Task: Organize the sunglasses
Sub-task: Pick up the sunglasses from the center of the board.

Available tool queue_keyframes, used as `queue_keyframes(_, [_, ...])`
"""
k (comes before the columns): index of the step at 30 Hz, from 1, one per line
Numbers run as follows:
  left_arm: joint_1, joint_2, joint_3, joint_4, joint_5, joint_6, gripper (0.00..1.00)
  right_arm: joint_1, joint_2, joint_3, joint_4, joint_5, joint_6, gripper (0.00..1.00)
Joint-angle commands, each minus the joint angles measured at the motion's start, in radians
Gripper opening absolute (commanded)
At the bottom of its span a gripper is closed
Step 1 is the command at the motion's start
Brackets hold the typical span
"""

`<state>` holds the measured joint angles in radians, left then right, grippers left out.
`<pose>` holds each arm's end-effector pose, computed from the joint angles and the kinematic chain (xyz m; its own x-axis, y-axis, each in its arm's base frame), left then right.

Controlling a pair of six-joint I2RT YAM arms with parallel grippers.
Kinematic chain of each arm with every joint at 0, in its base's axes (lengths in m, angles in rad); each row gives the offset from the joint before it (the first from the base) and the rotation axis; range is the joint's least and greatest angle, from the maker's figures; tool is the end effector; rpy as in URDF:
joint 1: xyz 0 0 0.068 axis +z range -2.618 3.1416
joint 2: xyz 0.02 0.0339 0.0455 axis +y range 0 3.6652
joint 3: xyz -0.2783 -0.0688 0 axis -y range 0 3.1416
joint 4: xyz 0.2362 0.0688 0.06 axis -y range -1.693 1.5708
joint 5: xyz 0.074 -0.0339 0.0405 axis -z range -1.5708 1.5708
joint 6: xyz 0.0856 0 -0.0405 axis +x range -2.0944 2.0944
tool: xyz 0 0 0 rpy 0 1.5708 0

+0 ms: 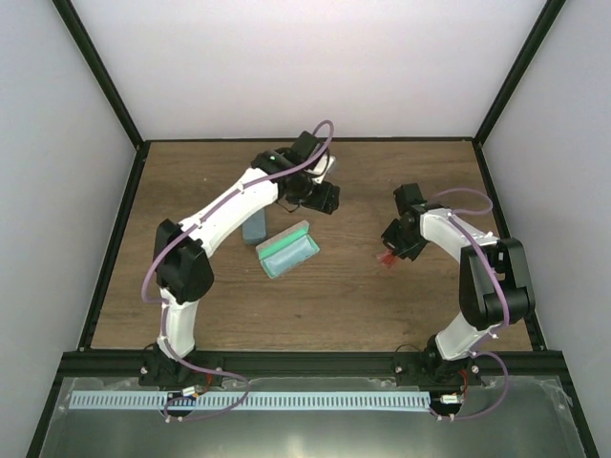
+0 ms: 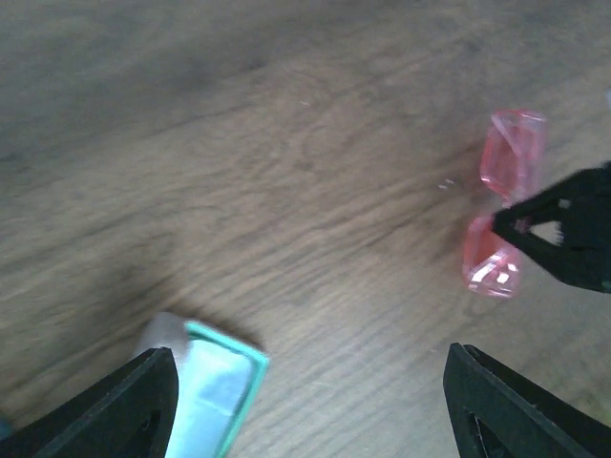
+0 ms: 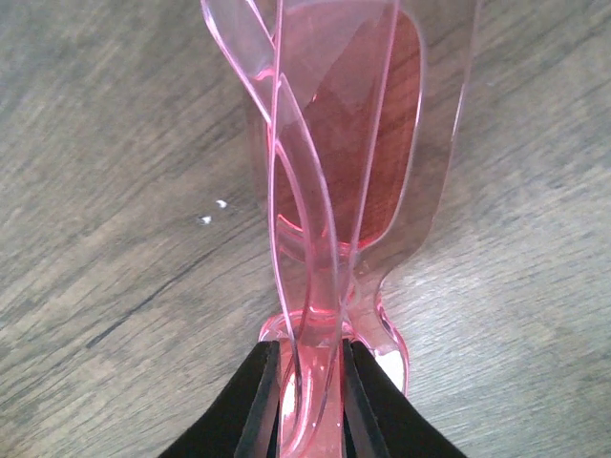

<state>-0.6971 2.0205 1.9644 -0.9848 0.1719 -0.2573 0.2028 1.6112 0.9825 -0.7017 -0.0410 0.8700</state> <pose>0.3434 -0.3067 0.2742 -0.8176 0.3576 -0.4512 0.5075 0.8178 -0.2714 0.2888 0.0630 0.1463 -0.7746 0.6204 -0.1231 0.5912 0.7793 0.2076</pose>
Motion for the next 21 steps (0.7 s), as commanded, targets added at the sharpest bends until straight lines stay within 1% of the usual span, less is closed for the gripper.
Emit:
queue_keyframes(1, [0.073, -0.019, -0.066, -0.004, -0.169, 0.012, 0.77, 0.005, -0.009, 0.055, -0.003, -0.029, -0.029, 0.08])
queue_keyframes(5, [0.175, -0.12, -0.258, 0.099, -0.177, -0.016, 0.76, 0.007, 0.003, 0.078, -0.004, -0.037, -0.053, 0.09])
queue_keyframes(7, [0.205, -0.148, -0.343, 0.115, -0.194, -0.019, 0.76, 0.007, 0.01, 0.088, -0.011, -0.036, -0.067, 0.1])
queue_keyframes(12, [0.214, -0.178, -0.49, 0.121, -0.253, -0.025, 0.76, 0.007, 0.011, 0.09, -0.006, -0.042, -0.085, 0.1])
queue_keyframes(16, [0.209, -0.189, -0.603, 0.151, -0.228, -0.04, 0.76, 0.006, 0.002, 0.083, 0.003, -0.052, -0.102, 0.1])
queue_keyframes(21, [0.181, -0.215, -0.676, 0.152, -0.225, -0.054, 0.76, 0.007, -0.005, 0.091, -0.001, -0.043, -0.136, 0.1])
